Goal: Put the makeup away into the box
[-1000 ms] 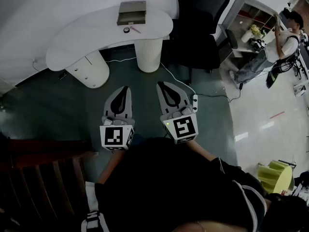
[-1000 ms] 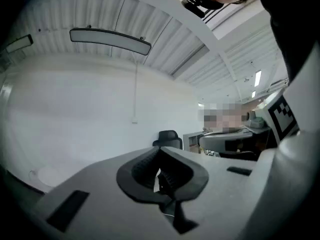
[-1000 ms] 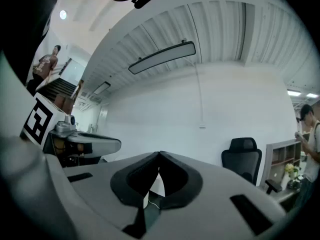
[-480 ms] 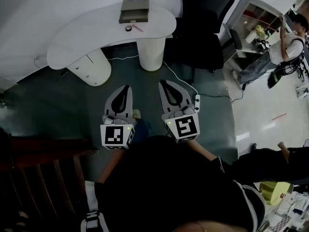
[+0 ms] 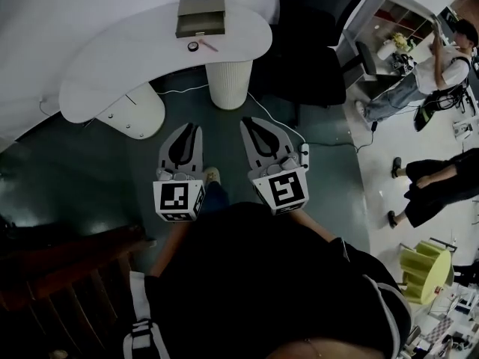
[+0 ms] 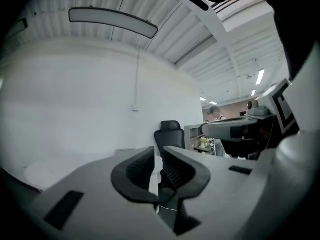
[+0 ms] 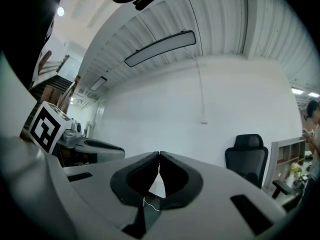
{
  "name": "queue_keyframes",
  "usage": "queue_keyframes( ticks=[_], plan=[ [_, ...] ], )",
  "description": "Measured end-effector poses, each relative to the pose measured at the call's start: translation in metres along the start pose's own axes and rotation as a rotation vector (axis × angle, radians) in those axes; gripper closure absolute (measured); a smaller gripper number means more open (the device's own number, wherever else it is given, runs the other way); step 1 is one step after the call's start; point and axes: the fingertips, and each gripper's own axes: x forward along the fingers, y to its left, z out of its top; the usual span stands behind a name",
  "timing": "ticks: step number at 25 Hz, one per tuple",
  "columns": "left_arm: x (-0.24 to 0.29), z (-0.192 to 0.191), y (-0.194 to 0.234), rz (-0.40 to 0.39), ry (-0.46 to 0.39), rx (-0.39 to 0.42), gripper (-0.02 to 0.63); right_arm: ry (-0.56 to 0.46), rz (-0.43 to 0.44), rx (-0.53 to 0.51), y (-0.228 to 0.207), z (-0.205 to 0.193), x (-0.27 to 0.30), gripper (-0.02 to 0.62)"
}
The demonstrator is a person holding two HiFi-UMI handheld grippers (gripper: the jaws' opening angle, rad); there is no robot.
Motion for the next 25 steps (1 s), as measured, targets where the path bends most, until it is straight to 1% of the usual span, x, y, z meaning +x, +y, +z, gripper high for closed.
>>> queue_keyframes(
  ticks=[1, 3, 6, 11, 16, 18, 20, 22, 25],
  plan=[
    [0.007, 0.000, 0.004, -0.009, 0.008, 0.000, 0.556, 0.006, -0.005, 0.007, -0.003, 0.000, 0.006, 0.572],
    [0.023, -0.001, 0.017, -0.026, 0.024, 0.001, 0.546, 0.020, -0.012, 0.016, -0.008, 0.000, 0.025, 0.572],
    [0.055, -0.006, 0.050, -0.046, 0.050, -0.007, 0.511, 0.045, -0.024, 0.016, -0.015, -0.006, 0.067, 0.572],
    [0.092, -0.018, 0.091, -0.079, 0.079, -0.017, 0.497, 0.092, -0.045, 0.034, -0.022, -0.014, 0.122, 0.572],
    [0.123, -0.029, 0.127, -0.121, 0.099, -0.029, 0.491, 0.100, -0.074, 0.044, -0.026, -0.024, 0.165, 0.572],
    [0.132, -0.036, 0.139, -0.130, 0.107, -0.038, 0.488, 0.095, -0.088, 0.045, -0.028, -0.029, 0.180, 0.572],
    [0.141, -0.039, 0.149, -0.142, 0.114, -0.045, 0.482, 0.113, -0.105, 0.055, -0.031, -0.034, 0.190, 0.572],
    [0.149, -0.039, 0.156, -0.161, 0.114, -0.036, 0.482, 0.137, -0.127, 0.067, -0.033, -0.036, 0.197, 0.572],
    [0.154, -0.039, 0.161, -0.176, 0.114, -0.017, 0.480, 0.141, -0.149, 0.064, -0.035, -0.036, 0.202, 0.572]
  ],
)
